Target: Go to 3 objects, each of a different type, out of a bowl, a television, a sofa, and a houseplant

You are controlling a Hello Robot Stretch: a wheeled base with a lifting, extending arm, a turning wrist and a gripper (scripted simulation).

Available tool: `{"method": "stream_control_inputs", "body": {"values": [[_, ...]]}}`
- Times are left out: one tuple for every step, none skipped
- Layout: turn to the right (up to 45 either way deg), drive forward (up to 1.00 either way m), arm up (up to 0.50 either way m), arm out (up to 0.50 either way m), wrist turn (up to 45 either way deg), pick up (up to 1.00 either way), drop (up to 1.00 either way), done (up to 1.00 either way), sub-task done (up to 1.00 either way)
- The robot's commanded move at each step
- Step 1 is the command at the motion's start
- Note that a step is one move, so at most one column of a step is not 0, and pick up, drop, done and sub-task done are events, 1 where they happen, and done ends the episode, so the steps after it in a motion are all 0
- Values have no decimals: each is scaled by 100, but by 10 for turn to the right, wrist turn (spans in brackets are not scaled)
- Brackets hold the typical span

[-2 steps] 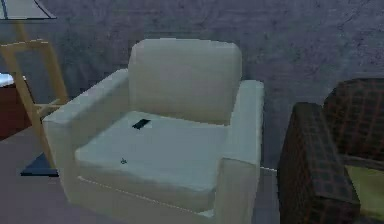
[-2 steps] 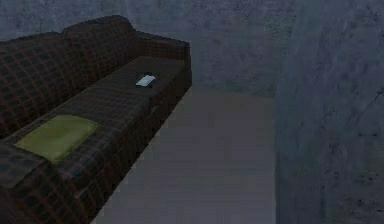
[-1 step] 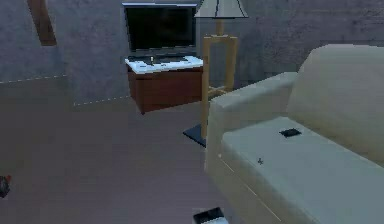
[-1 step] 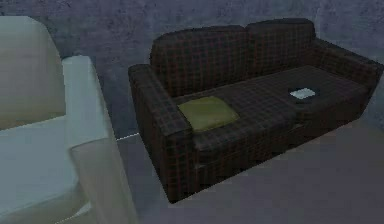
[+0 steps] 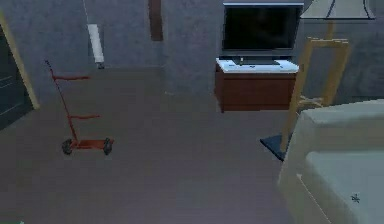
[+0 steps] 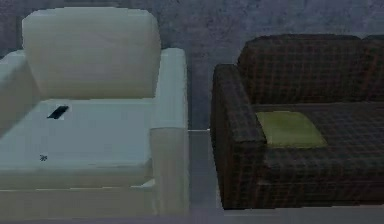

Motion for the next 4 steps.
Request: {"method": "stream_control_inputs", "body": {"values": [[0,5,0,0,0,0,0,0,0],[-450,0,0,0,0,0,0,0,0],[-330,0,0,0,0,0,0,0,0],[0,0,0,0,0,0,0,0,100]]}}
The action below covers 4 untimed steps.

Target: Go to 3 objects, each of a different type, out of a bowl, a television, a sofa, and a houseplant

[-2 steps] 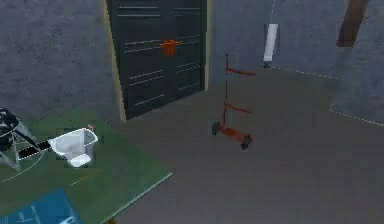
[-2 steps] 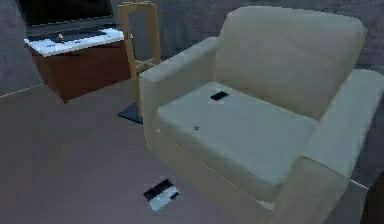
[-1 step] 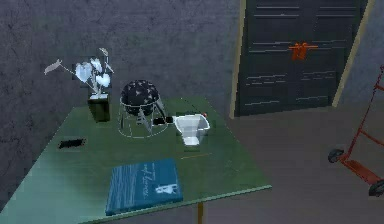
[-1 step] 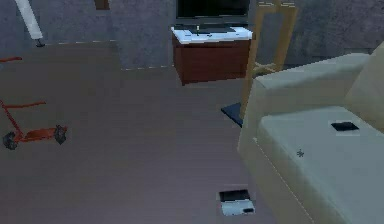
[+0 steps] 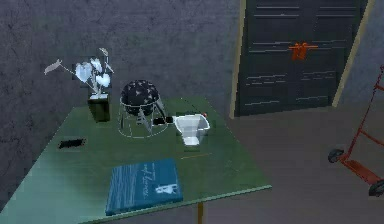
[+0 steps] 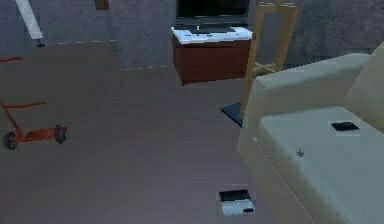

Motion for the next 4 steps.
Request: {"method": "stream_control_inputs", "body": {"values": [[-450,0,0,0,0,0,0,0,0],[-450,0,0,0,0,0,0,0,0],[-450,0,0,0,0,0,0,0,0],[-120,0,0,0,0,0,0,0,0]]}}
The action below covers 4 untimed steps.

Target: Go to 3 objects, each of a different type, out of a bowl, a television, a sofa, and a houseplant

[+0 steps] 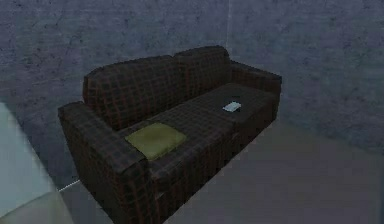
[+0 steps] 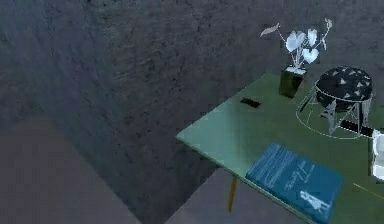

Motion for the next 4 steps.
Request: {"method": "stream_control_inputs", "body": {"values": [[0,20,0,0,0,0,0,0,0],[0,0,0,0,0,0,0,0,100],[-450,0,0,0,0,0,0,0,0],[-450,0,0,0,0,0,0,0,0]]}}
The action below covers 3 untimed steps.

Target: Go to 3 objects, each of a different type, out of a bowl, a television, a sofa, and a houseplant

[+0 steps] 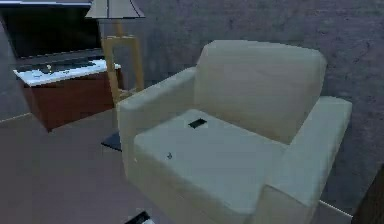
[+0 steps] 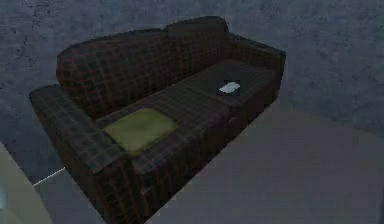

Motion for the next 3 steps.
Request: {"method": "stream_control_inputs", "body": {"values": [[-450,0,0,0,0,0,0,0,0],[-60,0,0,0,0,0,0,0,0],[-30,0,0,0,0,0,0,0,0]]}}
